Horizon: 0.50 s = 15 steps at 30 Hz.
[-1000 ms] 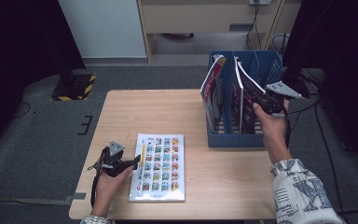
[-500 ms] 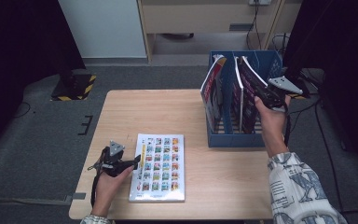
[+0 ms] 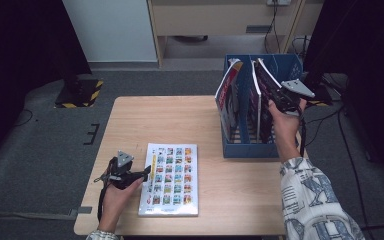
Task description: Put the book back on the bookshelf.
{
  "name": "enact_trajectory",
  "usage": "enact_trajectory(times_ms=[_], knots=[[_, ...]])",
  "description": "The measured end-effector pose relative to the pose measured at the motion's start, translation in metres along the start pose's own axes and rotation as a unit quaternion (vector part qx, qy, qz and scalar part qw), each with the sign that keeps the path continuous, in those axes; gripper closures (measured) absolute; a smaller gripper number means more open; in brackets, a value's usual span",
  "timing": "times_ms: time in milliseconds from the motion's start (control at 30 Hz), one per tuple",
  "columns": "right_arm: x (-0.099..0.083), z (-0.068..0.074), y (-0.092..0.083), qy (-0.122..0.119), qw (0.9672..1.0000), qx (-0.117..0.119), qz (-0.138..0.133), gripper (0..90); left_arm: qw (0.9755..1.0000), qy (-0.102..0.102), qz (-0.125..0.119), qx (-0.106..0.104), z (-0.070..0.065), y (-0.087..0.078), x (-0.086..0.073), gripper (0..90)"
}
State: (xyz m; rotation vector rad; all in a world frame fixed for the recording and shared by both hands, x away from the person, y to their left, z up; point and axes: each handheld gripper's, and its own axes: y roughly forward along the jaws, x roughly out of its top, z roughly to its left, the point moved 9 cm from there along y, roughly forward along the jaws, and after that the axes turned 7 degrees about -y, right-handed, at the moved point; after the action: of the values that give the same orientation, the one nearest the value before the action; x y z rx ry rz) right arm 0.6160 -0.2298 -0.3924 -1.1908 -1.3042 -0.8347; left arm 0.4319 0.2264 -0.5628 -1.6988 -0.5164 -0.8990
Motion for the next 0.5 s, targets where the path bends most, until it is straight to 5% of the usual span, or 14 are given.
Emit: enact_trajectory(times_ms=[500], knots=[[-0.005,0.012,-0.002,-0.015,0.9999,0.007,-0.004,83.8,1.0000,0.003,0.001,0.001,-0.001,0.000,0.000,15.1]])
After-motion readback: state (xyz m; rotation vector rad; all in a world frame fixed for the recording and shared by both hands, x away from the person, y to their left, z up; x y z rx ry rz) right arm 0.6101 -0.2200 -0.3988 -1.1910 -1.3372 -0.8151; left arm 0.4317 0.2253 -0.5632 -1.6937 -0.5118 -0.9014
